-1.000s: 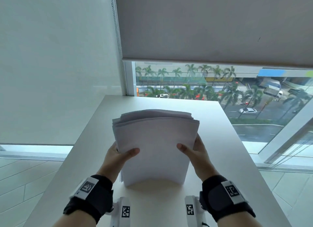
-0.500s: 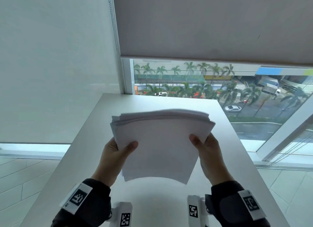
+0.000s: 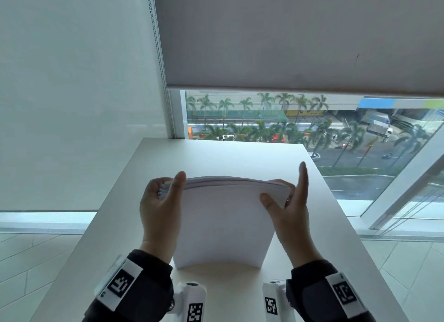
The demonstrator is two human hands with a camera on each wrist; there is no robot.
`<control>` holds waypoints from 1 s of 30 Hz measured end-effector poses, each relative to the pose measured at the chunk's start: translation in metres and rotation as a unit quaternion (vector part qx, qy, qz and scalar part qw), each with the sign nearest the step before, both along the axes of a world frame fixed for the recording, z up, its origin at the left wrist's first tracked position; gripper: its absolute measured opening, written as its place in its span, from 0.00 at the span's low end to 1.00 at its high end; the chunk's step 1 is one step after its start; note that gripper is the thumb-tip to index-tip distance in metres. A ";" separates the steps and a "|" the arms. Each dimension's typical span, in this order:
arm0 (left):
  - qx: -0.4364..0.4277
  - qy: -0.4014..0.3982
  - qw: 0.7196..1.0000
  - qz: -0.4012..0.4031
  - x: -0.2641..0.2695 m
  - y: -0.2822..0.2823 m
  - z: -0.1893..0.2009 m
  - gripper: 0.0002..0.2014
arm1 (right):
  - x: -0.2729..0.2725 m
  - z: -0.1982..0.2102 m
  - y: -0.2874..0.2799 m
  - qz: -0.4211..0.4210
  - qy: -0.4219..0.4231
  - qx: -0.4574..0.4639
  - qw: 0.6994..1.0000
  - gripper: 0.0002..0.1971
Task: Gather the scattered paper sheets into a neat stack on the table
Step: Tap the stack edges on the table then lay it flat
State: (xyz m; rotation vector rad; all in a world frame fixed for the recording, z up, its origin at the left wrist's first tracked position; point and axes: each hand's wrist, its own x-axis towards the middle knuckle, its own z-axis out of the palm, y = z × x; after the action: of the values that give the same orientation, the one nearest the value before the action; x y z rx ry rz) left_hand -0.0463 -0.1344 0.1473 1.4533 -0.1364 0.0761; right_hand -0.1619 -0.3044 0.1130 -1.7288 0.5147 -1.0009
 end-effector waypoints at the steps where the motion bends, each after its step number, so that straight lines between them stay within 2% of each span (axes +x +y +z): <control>1: 0.000 0.008 1.000 0.006 0.001 -0.001 0.000 0.10 | 0.000 0.000 0.001 -0.022 -0.003 -0.041 0.999 0.45; 4: -0.001 0.029 0.999 0.014 0.002 -0.002 0.001 0.11 | 0.000 -0.002 0.000 -0.040 -0.002 -0.197 0.979 0.34; 6: -0.002 0.036 0.999 0.013 0.003 0.000 0.002 0.11 | 0.000 -0.004 -0.001 -0.044 0.015 -0.269 0.962 0.25; 9: -0.004 0.043 0.999 0.005 0.001 0.002 0.003 0.12 | 0.000 -0.005 -0.001 -0.043 0.014 -0.284 0.958 0.17; 13: -0.004 0.039 0.999 -0.018 0.000 0.004 0.002 0.12 | -0.002 -0.003 0.000 -0.029 0.012 -0.273 0.962 0.19; 15: -0.019 0.028 0.999 -0.042 -0.002 0.008 0.002 0.10 | -0.005 -0.003 0.002 -0.026 0.022 -0.234 0.972 0.28; 17: -0.032 0.017 0.996 -0.082 -0.002 0.013 0.000 0.06 | -0.008 -0.004 0.004 -0.026 0.038 -0.138 0.989 0.40; 19: -0.035 0.010 0.991 -0.126 0.002 0.019 -0.008 0.14 | -0.010 -0.008 0.003 0.010 0.029 -0.017 0.999 0.44; 21: -0.052 0.020 0.982 -0.180 0.006 0.024 -0.019 0.21 | -0.012 -0.014 0.001 0.114 -0.002 0.106 0.988 0.35; 23: -0.018 0.009 0.975 -0.222 0.006 0.028 -0.032 0.27 | -0.013 -0.020 0.000 0.168 -0.004 0.166 0.972 0.23; 26: 0.015 0.013 0.974 -0.224 0.006 0.029 -0.050 0.36 | -0.012 -0.027 0.000 0.167 -0.012 0.178 0.970 0.25; 30: 0.009 0.030 0.977 -0.212 0.007 0.027 -0.058 0.30 | -0.008 -0.026 0.002 0.165 0.005 0.180 0.970 0.26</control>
State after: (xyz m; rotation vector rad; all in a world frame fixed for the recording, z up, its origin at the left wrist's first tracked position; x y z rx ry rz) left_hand -0.0396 -0.1078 0.0896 1.4158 -0.3946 -0.3178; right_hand -0.1697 -0.3022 0.0870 -1.4336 0.3721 -0.6178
